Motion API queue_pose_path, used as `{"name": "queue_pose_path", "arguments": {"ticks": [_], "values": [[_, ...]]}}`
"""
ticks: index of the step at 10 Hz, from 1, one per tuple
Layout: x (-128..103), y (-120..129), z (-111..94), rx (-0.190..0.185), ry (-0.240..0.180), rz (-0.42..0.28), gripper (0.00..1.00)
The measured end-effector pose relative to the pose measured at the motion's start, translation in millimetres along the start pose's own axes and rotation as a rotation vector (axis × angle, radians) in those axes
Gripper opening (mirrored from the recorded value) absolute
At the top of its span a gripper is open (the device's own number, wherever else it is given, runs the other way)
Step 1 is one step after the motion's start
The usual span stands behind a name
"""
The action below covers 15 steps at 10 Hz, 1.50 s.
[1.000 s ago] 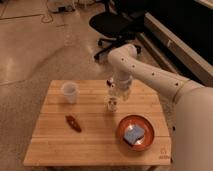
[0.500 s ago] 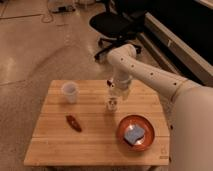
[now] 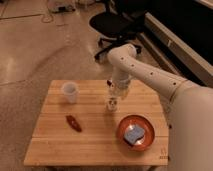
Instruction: Knock the bottle over
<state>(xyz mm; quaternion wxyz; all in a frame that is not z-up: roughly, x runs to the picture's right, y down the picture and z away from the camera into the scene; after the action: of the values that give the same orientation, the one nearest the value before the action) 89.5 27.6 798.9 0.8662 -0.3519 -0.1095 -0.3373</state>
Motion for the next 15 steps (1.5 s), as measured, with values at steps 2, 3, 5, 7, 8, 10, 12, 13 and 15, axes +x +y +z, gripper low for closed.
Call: {"name": "queue_pose_path", "arguments": {"ticks": [2,3,5,7,8,10,12,13,15], "values": [[4.5,4.7,2.6,0.004,-0.008,0.014,0.41],[2.0,0.0,3.0,0.014,-0.01,0.01,0.41],[5.0,3.4,-2.9,0.001,-0.011,0.006,0.41],[9.1,4.5,-6.1,0.003,-0.014,0.011,0.41],[9.0,0.7,-3.3,0.01,-0.014,0.022,0.41],[1.1,-11.4,-6.6,0.013,0.002,0.022,0.41],[-3.6,-18.6,-14.1,0.017,-0.009,0.009,0.41],[1.1,-11.7,-11.9,0.018,-0.011,0.016,0.41],[8.7,-6.9,-7.1,0.024,-0.011,0.014,0.41]]}}
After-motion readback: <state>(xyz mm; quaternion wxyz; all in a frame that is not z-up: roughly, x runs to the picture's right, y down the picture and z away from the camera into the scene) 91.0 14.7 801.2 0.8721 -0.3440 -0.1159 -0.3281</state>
